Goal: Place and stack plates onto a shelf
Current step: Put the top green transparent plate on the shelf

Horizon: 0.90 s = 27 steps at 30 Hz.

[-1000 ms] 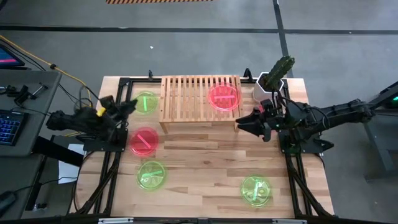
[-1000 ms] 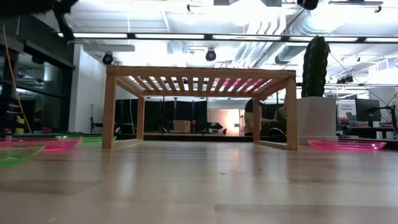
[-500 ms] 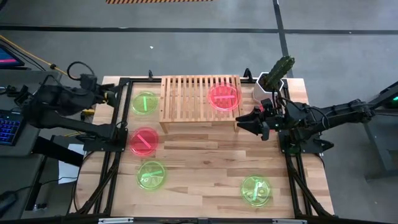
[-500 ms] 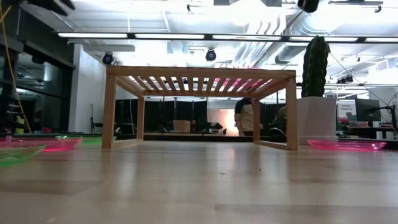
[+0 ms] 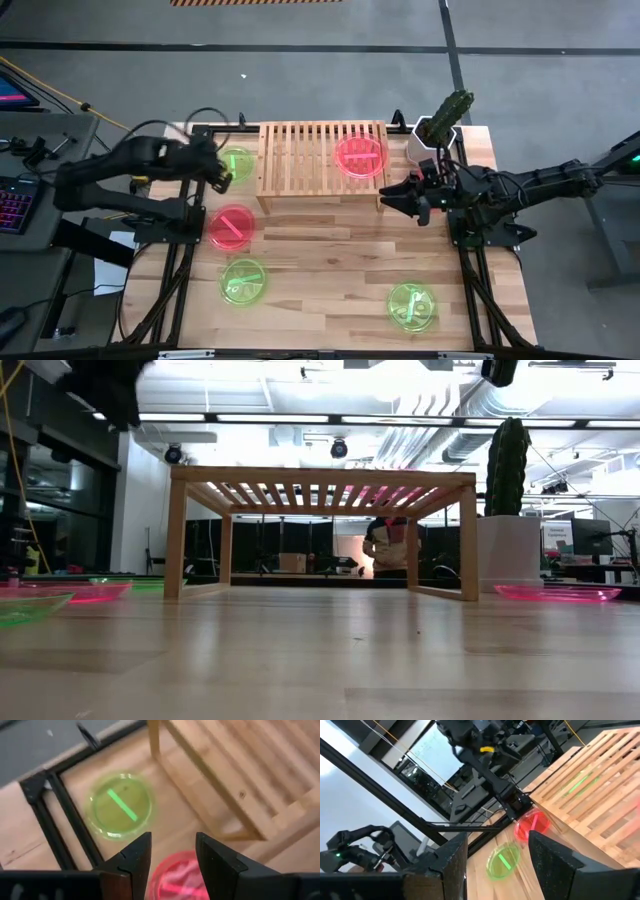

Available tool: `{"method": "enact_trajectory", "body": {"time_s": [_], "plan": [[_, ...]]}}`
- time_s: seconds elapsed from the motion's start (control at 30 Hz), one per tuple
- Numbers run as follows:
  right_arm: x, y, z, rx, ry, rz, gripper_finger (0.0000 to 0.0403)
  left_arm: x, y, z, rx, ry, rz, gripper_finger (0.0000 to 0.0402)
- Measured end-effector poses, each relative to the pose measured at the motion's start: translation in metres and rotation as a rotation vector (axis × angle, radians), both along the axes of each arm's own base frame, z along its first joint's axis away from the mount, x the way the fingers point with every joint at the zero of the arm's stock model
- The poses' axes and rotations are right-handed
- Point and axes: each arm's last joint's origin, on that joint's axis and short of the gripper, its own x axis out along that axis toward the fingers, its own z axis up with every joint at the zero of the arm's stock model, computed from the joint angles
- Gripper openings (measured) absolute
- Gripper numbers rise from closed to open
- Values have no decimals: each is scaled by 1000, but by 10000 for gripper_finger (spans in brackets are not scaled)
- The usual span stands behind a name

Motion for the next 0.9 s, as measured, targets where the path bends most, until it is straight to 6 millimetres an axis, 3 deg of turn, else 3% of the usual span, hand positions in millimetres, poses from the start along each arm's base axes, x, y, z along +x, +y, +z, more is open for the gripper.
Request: {"method": "enact_trajectory", "body": {"time_s": [0.2,0.33,0.47,0.63,0.9], "plan": [[0,0,-5,-1,50,-1,193,17,44,-21,-109,55,-80,145],[-1,0,-8,1,81,-1,193,12,79,-37,-189,2,-84,145],[-1,0,-9,-1,95,-1,193,4,102,-60,-300,12,-85,145],[-1,0,-9,0,96,-2,193,2,112,-95,-401,66,-75,145],[-1,0,-9,-2,95,-11,193,8,109,-137,-417,89,-113,145]]}}
